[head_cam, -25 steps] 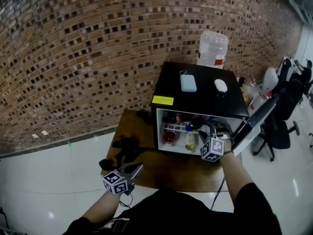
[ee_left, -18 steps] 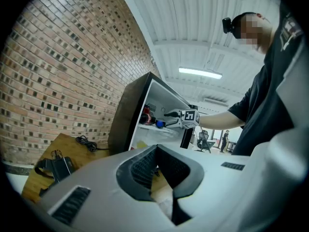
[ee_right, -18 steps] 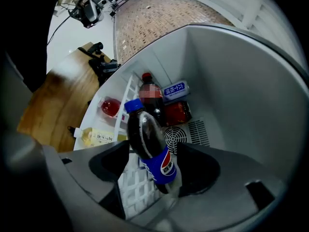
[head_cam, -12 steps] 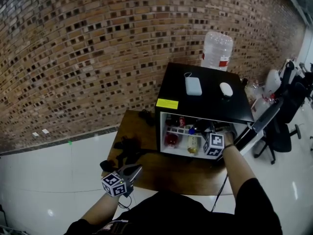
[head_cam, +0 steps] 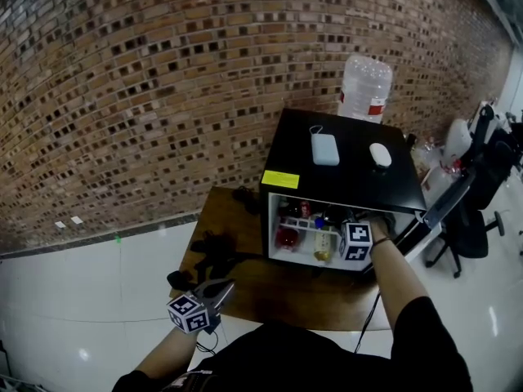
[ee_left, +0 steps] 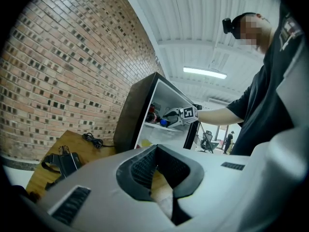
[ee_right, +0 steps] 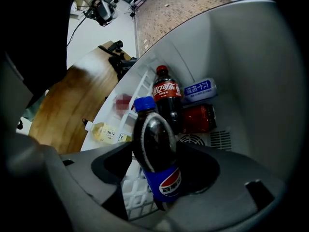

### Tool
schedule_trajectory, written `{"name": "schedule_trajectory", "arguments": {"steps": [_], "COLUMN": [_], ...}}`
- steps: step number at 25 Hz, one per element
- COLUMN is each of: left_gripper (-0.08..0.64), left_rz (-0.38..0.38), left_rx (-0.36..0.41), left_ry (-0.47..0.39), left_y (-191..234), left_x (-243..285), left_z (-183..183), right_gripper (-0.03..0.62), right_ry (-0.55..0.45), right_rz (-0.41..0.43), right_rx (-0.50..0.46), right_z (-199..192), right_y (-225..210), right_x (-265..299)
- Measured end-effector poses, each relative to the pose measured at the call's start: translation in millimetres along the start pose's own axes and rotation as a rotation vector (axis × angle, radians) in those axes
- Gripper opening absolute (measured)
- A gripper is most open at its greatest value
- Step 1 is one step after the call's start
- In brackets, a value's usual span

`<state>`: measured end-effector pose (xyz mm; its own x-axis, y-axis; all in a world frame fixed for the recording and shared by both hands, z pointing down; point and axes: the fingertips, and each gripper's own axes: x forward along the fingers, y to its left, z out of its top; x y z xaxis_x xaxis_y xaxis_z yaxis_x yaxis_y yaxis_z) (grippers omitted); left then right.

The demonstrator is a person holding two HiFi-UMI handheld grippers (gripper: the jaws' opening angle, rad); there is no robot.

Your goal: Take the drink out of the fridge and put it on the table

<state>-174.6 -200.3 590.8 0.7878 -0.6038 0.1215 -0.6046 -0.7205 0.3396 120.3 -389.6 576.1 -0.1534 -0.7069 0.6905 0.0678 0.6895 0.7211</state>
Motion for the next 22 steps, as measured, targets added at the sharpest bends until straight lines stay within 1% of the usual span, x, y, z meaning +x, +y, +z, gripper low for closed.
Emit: {"name": "schedule_trajectory", "arguments": {"steps": [5,9,22], "left_gripper": [-0.014,-0.014,-0.014], "left_rz": [0.002,0.002,-0.010], "left_rx": [-0.001,-0.001,0.000], "left_ry": [0.000,-0.004,-0.005], "left_y": [1.8,0.9,-7.0], "left_x": [0.0,-1.9,2.7], "left_z": [-1.3,1.3,0.4], "right_gripper": [0.288,0.290,0.287], "right_ry": [0.000,-0.025,-0.237], "right_rz": [-0.018,-0.049,-0.203], "right_rx": [-0.032,-0.008,0.212], "right_z": [-1.6,1.6,20.2], "right_y": [-2.8,-2.1,-18.7], "right_x": [-0.8,-5.9,-65.4]}}
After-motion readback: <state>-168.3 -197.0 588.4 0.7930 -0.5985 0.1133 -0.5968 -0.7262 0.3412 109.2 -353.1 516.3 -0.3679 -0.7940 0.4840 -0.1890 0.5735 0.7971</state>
